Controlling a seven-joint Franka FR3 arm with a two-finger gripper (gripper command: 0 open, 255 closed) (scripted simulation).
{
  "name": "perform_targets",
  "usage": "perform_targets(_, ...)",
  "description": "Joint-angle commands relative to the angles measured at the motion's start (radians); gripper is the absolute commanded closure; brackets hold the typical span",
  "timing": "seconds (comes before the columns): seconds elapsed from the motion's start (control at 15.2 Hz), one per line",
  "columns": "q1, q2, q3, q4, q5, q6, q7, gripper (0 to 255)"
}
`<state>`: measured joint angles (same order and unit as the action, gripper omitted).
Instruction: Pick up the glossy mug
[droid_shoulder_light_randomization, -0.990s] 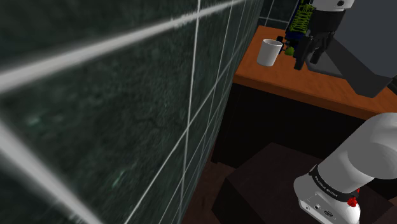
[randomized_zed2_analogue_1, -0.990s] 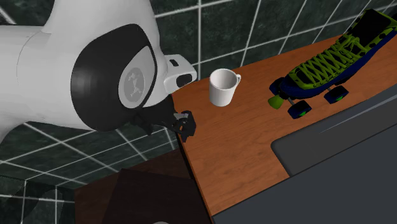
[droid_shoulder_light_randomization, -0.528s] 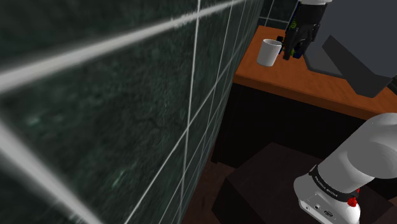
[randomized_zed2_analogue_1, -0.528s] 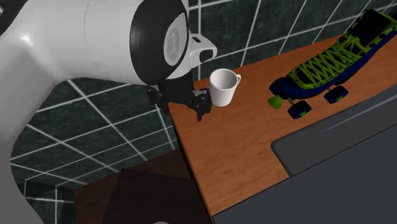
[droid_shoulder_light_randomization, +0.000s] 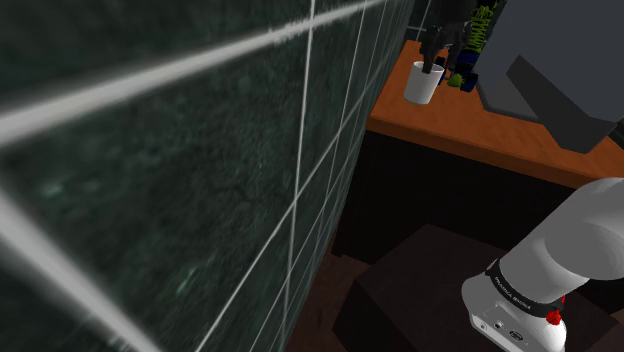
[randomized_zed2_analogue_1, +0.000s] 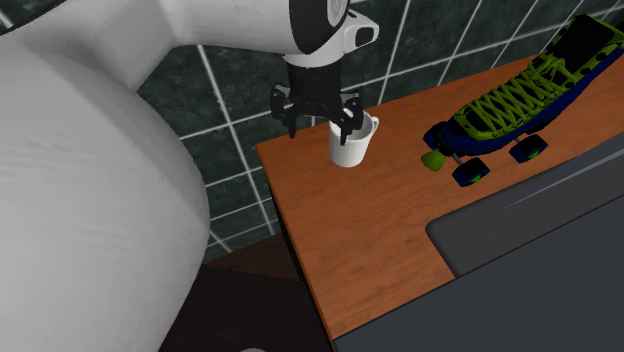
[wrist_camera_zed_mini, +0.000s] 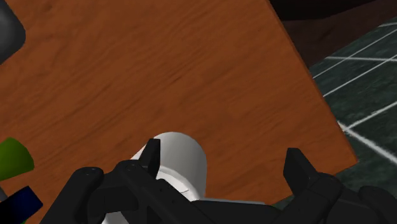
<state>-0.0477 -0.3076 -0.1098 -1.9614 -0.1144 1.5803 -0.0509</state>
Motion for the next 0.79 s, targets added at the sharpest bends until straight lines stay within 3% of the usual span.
perform_targets(0.0, -0.002, 0.09, -0.011, 0.091, 0.008, 0.003, -0.015, 0)
perform_targets(0.2, -0.008, 0.183, -0.025, 0.196, 0.018, -0.006, -0.037, 0)
perform_targets(0.73, -0.009, 0.172, -0.026, 0.082, 0.016, 0.097, -0.029, 0)
